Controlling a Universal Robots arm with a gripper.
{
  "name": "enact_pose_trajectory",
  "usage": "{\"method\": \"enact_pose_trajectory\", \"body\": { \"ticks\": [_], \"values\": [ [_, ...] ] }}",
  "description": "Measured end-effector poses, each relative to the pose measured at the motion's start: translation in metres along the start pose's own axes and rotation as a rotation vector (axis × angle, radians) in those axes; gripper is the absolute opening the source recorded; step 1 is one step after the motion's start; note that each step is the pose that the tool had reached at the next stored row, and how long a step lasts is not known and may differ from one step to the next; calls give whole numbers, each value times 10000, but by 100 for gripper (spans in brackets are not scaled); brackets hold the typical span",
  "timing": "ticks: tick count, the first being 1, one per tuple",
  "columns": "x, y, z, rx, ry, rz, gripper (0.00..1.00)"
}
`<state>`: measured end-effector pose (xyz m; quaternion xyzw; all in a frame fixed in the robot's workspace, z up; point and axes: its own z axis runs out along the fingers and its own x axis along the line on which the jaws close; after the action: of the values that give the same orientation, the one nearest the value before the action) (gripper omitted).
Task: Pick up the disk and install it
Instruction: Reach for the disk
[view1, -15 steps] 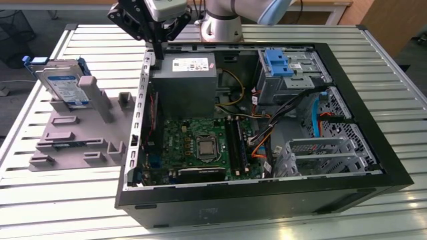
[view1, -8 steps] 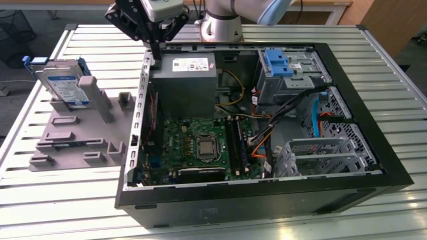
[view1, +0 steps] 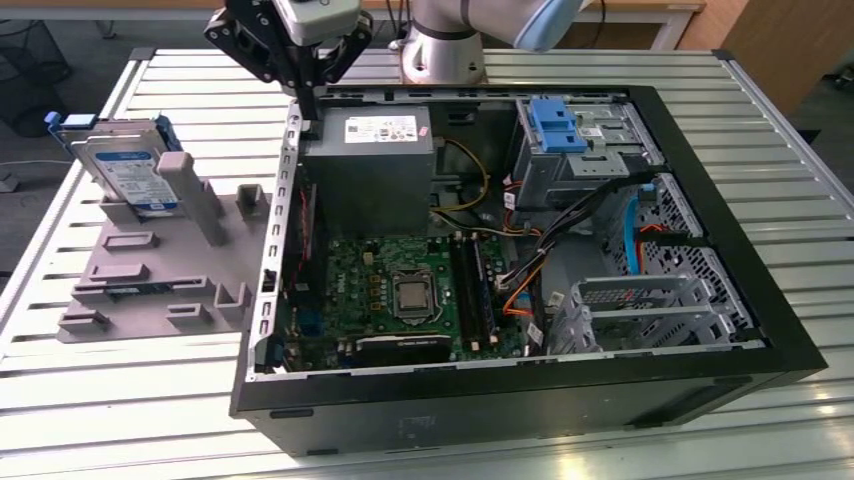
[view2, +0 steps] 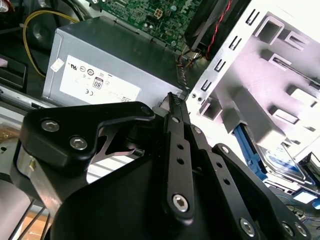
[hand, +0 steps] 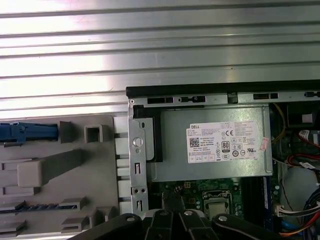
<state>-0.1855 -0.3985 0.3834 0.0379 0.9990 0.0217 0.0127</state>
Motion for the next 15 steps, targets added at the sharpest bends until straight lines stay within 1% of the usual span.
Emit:
{"method": "enact_pose_trajectory", "body": {
  "ticks": [15],
  "values": [
    [88,0,14,1,1,0,11]
  ]
}}
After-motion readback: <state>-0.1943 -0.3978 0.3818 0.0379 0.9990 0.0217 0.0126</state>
